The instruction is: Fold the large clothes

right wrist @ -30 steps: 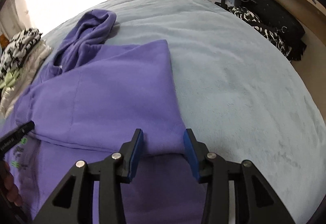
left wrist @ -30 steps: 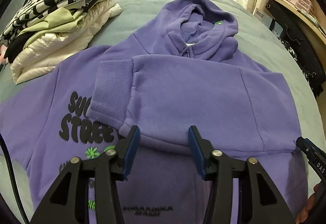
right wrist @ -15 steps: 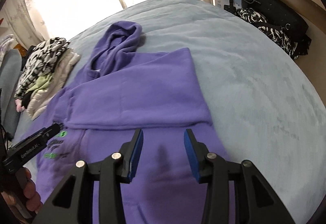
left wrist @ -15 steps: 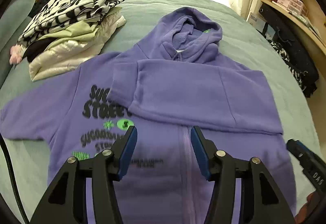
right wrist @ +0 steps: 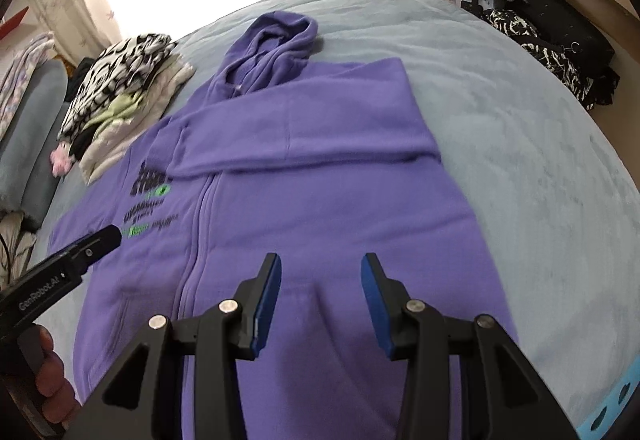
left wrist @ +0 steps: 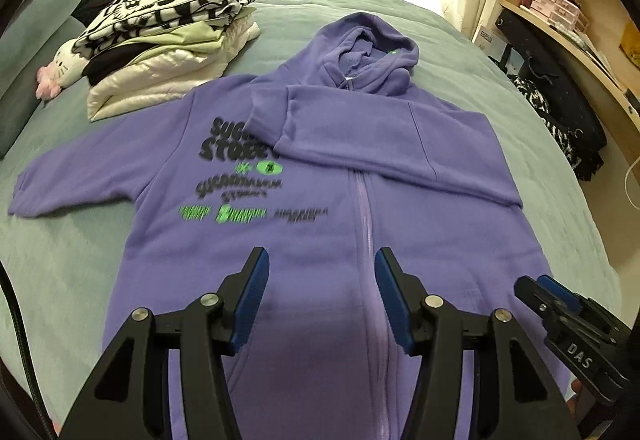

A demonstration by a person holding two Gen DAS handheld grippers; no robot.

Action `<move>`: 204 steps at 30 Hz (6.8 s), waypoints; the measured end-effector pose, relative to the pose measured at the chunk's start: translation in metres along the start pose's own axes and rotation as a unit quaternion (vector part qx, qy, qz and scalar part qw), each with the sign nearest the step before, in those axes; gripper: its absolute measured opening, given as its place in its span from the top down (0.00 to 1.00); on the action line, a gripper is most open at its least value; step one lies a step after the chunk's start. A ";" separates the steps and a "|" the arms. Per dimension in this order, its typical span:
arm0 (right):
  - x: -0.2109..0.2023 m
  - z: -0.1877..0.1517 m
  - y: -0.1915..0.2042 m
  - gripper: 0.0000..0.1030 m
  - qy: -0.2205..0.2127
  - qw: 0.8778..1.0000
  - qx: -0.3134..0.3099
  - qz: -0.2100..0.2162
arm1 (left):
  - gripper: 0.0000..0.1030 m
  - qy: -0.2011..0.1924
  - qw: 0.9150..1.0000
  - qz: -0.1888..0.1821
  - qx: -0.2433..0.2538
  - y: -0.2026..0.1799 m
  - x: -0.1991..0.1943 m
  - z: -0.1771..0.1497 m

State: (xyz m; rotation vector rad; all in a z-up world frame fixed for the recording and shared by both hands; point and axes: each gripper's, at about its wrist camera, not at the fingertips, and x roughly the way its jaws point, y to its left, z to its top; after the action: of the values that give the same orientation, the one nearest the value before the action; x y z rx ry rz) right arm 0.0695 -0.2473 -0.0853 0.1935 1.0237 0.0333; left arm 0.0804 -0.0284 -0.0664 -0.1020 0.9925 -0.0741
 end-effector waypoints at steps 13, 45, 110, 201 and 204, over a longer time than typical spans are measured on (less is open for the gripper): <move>-0.022 -0.053 0.056 0.59 0.016 0.996 -0.082 -0.024 | 0.48 -0.033 0.999 0.008 0.012 0.044 -0.053 -0.050; 0.023 -0.013 0.349 0.59 -0.085 0.964 -0.250 0.014 | 0.45 -0.085 0.979 0.052 -0.179 0.353 -0.062 -0.022; 0.023 0.027 0.053 0.59 -0.058 0.996 0.059 0.020 | 0.26 0.029 0.992 -0.117 0.048 0.026 0.077 0.066; 0.158 0.164 -0.021 0.47 0.027 0.989 0.078 0.121 | 0.15 0.081 0.989 -0.089 -0.090 0.209 0.165 0.121; 0.174 0.167 -0.023 0.47 0.036 0.987 0.084 0.135 | 0.15 0.088 0.989 -0.081 -0.087 0.209 0.182 0.128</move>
State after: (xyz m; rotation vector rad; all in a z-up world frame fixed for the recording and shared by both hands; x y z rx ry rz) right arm 0.3010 -0.2731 -0.1521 0.4864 1.0675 0.2025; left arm 0.2897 0.1658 -0.1734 -0.3410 1.1661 -0.1473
